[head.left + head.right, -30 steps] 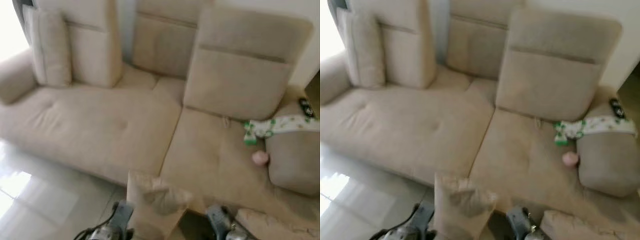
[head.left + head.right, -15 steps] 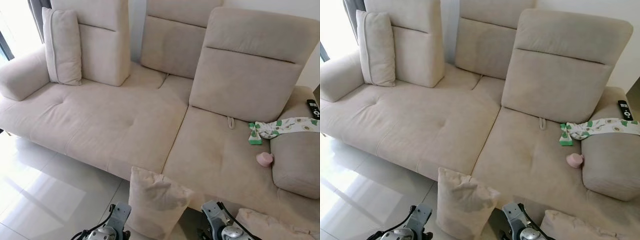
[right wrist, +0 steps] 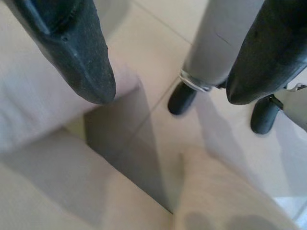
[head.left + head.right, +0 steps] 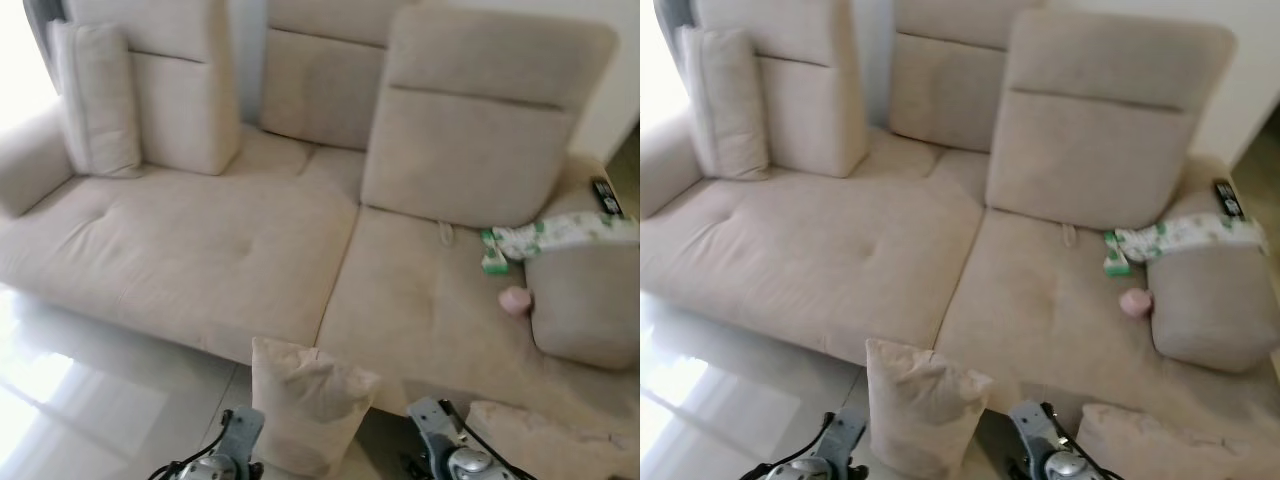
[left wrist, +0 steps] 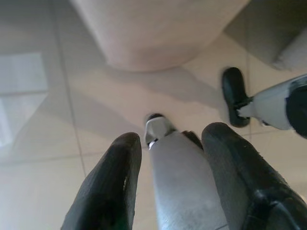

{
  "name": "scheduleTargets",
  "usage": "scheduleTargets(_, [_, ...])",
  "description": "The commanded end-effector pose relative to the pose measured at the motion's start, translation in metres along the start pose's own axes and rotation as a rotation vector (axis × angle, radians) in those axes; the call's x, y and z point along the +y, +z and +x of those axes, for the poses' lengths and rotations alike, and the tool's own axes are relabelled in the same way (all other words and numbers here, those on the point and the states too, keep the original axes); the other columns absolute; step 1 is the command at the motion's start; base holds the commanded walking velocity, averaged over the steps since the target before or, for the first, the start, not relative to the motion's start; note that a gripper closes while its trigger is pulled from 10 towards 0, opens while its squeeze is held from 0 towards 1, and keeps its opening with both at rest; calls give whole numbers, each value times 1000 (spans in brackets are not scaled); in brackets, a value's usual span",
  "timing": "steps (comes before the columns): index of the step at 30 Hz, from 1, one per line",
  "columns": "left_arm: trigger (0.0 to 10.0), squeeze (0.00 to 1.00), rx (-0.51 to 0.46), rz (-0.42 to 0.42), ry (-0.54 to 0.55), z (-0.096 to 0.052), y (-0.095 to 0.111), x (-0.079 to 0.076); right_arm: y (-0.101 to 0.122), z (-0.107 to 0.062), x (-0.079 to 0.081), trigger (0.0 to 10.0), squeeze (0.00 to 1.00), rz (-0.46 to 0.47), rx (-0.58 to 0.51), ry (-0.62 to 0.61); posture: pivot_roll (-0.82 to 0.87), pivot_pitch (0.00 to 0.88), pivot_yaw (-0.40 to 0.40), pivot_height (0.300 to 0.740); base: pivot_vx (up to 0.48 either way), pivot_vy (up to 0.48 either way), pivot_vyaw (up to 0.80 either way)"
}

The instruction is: Move the pillow to the sofa from floor

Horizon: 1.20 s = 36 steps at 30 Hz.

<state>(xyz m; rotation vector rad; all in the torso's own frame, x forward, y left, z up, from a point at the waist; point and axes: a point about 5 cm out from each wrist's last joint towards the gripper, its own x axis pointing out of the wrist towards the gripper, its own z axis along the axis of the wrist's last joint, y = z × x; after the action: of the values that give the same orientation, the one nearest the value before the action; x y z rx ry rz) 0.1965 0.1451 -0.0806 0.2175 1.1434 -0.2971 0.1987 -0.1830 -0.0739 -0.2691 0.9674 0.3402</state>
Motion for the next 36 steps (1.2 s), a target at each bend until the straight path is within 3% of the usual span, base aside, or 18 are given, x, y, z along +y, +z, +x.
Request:
scheduleTargets(1, [10000,0,-534,-123,-264,-19,102,-25,39,-5,4,10000,0,197,-426,-144,-84,0,63,740,0,0,-800])
scheduleTargets(7, [10000,0,-533,-121,-261,-19,102,-24,40,-6,3,10000,0,202,-435,-143,-82,0,65,740,0,0,-621])
scheduleTargets(26, [10000,0,-533,-139,-268,-18,101,-25,40,-6,5,10000,0,191,-446,-134,-82,0,61,740,0,0,0])
scheduleTargets(36, [10000,0,-530,-137,-271,-18,100,-25,40,-6,6,10000,0,191,-442,-128,-83,0,63,740,0,351,0])
